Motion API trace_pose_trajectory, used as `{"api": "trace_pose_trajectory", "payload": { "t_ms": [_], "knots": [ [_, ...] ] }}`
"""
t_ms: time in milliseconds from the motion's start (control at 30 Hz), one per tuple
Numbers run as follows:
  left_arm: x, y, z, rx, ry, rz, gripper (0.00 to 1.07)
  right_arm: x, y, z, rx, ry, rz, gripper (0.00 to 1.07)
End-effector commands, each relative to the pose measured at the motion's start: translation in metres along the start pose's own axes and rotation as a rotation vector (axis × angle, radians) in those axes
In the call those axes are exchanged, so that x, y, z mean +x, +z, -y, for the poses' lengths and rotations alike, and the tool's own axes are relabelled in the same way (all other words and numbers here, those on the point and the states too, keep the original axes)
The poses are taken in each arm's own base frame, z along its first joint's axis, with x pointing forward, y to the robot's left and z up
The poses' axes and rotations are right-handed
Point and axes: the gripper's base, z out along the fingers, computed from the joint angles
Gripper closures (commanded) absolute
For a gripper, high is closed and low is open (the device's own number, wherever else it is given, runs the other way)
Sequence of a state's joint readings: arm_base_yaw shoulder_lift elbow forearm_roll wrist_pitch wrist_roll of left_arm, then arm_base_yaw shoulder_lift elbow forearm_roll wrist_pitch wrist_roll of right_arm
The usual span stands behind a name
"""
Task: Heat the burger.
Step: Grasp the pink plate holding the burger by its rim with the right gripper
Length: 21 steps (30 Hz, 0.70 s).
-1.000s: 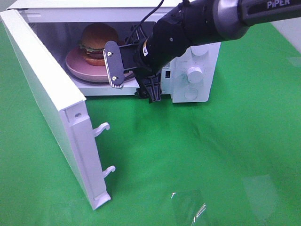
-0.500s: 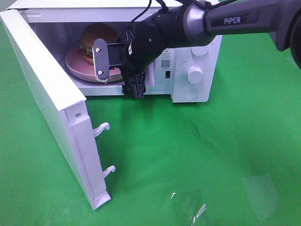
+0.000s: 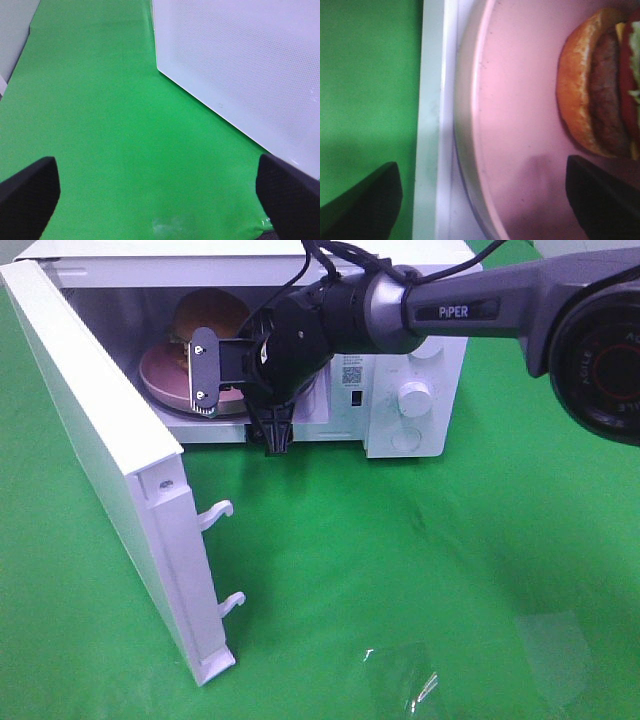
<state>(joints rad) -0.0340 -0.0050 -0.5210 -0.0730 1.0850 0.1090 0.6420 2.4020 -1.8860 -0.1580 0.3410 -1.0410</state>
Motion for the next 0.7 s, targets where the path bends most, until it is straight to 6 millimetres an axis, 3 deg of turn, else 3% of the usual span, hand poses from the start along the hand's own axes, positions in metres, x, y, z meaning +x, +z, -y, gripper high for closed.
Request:
{"api": "trace_pose_trajectory", "payload": {
  "t_ms": [33,367,433,467,500,533,567,600,633,667,700],
  "knots": [
    [0.0006,-0.0016,0.0006,-0.003,-0.003,0.028,0.07,-0.0003,0.0033,-0.0001,-0.008,0.013,0.004,0.22],
    [0.0006,-0.0016,0.0006,-0.003,-0.003,0.028,0.07,0.0004,0.0105,-0.0076,-0.036,0.041,0.025,0.30],
    [0.0006,-0.0016,0.0006,-0.003,-0.003,0.028,0.07,0.0004,0.0105,-0.0078,-0.038,0.043,0.024,0.41],
    [0.0006,-0.0016,0.0006,-0.003,-0.003,0.028,0.07,0.0004,0.0105,-0.0078,-0.038,0.043,0.024,0.41],
    [0.0006,-0.0016,0.0006,-0.003,-0.003,0.028,0.07,0.0005,0.0105,-0.0081,-0.042,0.044,0.023,0.52],
    [0.0006,-0.0016,0.0006,-0.003,-0.003,0.028,0.07,0.0005,0.0105,-0.0081,-0.042,0.044,0.023,0.52],
    [0.0006,-0.0016,0.0006,-0.003,-0.003,0.028,0.07,0.0001,0.0104,-0.0087,-0.048,0.060,0.026,0.63],
    [0.0006,-0.0016,0.0006,-0.003,-0.003,0.028,0.07,0.0001,0.0104,-0.0087,-0.048,0.060,0.026,0.63],
    [0.0006,-0.0016,0.0006,-0.003,-0.003,0.028,0.07,-0.0013,0.0092,-0.0088,-0.055,0.070,0.029,0.75],
    [0.0006,-0.0016,0.0006,-0.003,-0.003,0.028,0.07,-0.0013,0.0092,-0.0088,-0.055,0.070,0.029,0.75],
    [0.0006,-0.0016,0.0006,-0.003,-0.003,0.028,0.07,-0.0014,0.0087,-0.0099,-0.068,0.069,0.024,0.89]
  ]
}}
